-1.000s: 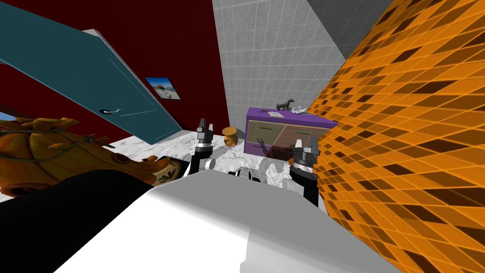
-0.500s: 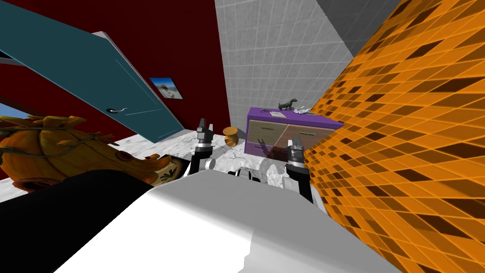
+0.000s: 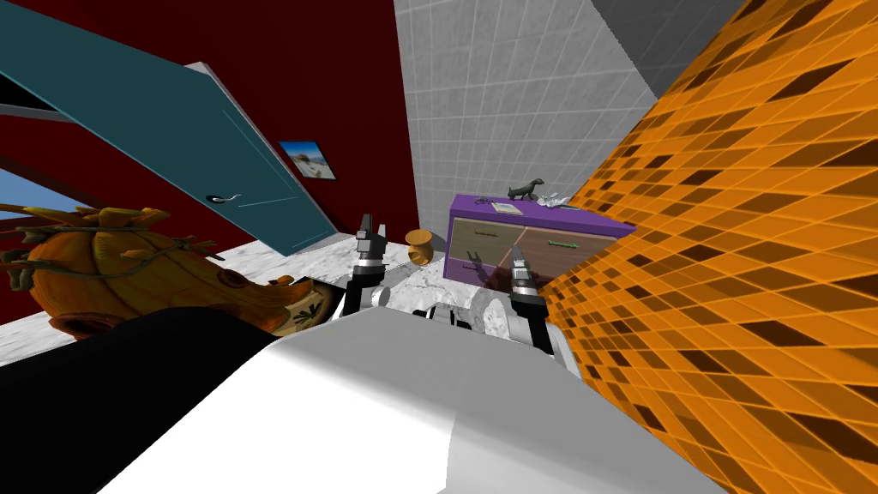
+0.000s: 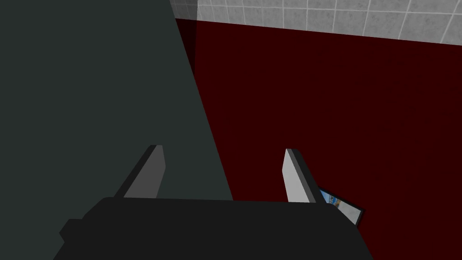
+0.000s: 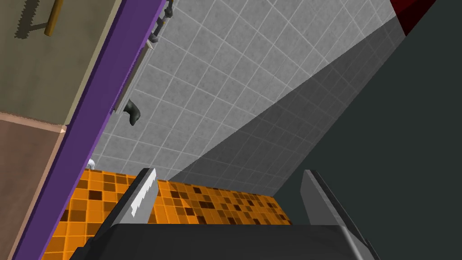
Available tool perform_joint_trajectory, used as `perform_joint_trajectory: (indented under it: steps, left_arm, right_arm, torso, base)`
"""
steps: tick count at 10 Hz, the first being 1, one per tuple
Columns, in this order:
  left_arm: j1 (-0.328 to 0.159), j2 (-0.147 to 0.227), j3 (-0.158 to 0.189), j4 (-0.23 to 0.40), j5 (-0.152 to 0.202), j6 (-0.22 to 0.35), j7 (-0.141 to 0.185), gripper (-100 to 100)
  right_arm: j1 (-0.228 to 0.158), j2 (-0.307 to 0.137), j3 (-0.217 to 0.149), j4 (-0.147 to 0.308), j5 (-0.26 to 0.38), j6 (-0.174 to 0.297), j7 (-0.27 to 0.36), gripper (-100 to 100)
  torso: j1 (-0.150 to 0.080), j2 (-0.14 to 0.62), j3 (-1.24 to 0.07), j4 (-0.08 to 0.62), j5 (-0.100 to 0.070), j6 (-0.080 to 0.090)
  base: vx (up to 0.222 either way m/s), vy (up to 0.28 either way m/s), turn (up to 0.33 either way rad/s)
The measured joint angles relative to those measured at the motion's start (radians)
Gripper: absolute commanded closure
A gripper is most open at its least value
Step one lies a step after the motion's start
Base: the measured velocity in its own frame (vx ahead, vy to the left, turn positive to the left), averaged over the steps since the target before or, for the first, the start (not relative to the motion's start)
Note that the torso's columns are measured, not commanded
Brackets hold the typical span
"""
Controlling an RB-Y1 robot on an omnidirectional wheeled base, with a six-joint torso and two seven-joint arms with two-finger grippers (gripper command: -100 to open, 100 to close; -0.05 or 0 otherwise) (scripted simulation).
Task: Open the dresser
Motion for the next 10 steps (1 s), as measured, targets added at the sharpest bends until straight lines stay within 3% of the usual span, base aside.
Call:
perform_joint_trajectory:
  steps: [4, 9, 10]
  left_arm:
    - [0.000, 0.000, 0.000, 0.000, 0.000, 0.000, 0.000, 0]
    - [0.000, 0.000, 0.000, 0.000, 0.000, 0.000, 0.000, 0]
    - [0.000, 0.000, 0.000, 0.000, 0.000, 0.000, 0.000, 0]
  right_arm:
    - [-0.058, -0.008, 0.028, 0.071, 0.122, 0.080, 0.061, -100]
    - [-0.104, -0.019, 0.055, 0.128, 0.249, 0.167, 0.119, -100]
    - [-0.130, -0.025, 0.062, 0.151, 0.276, 0.195, 0.131, -100]
  torso:
    - [0.000, 0.000, 0.000, 0.000, 0.000, 0.000]
    - [0.000, 0.000, 0.000, 0.000, 0.000, 0.000]
    - [0.000, 0.000, 0.000, 0.000, 0.000, -0.001]
  base:
    - [0.024, -0.014, 0.057]
    - [0.023, -0.015, 0.057]
    - [0.023, -0.015, 0.043]
